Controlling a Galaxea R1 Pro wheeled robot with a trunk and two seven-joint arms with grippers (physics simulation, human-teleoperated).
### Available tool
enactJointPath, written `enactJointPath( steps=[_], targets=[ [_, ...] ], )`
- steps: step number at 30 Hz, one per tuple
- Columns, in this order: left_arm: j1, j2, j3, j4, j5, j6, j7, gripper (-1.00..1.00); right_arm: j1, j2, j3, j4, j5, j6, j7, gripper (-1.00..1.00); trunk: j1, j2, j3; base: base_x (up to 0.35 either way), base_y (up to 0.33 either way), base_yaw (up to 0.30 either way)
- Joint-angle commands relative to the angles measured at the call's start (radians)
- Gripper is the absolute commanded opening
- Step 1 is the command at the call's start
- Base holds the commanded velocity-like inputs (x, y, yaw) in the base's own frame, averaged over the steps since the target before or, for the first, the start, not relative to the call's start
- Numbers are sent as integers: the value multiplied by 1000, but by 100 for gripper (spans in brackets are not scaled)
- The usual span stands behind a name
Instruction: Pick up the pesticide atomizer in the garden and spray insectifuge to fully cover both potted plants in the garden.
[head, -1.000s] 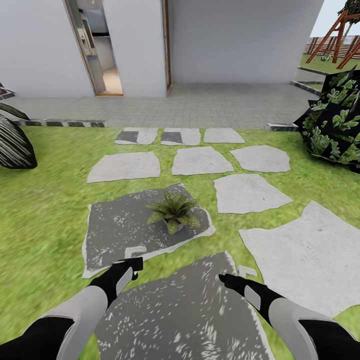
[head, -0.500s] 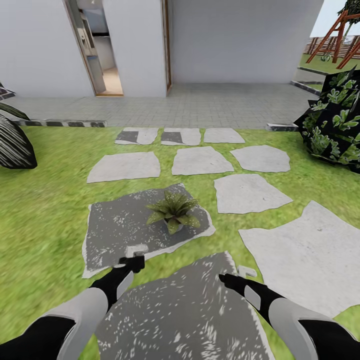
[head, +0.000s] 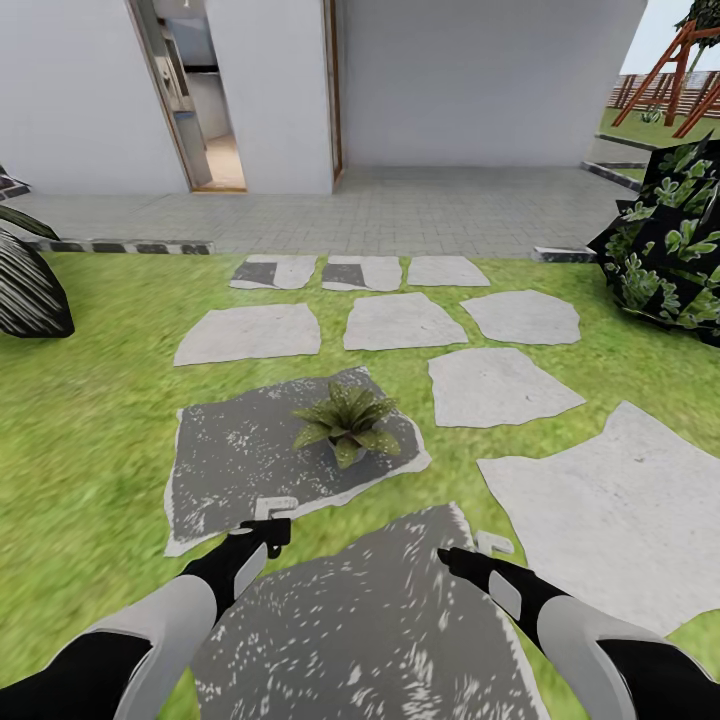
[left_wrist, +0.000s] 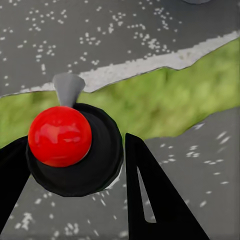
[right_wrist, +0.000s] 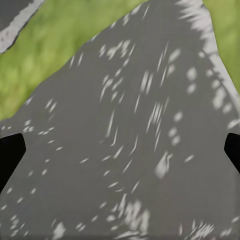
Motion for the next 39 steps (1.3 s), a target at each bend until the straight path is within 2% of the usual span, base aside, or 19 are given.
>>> enactJointPath(
  steps=[1,22,27,39],
  targets=[
    [0,0,-9,-2,10,5,6,-100,0,0,-4,-1,-5,5,4,100,0,0,-1,0,0,0],
    [0,2,-7,-3,10,6,6,-100,0,-9,-5,-3,-11,12,11,100,0,0,1,0,0,-7],
    [0,2,-7,-3,10,5,6,-100,0,-43,-4,-4,-14,4,12,100,0,0,8,0,0,-46],
    [0,2,-8,-4,9,5,6,-100,0,-49,-1,-2,-11,2,4,100,0,0,27,0,0,-1]
  ],
)
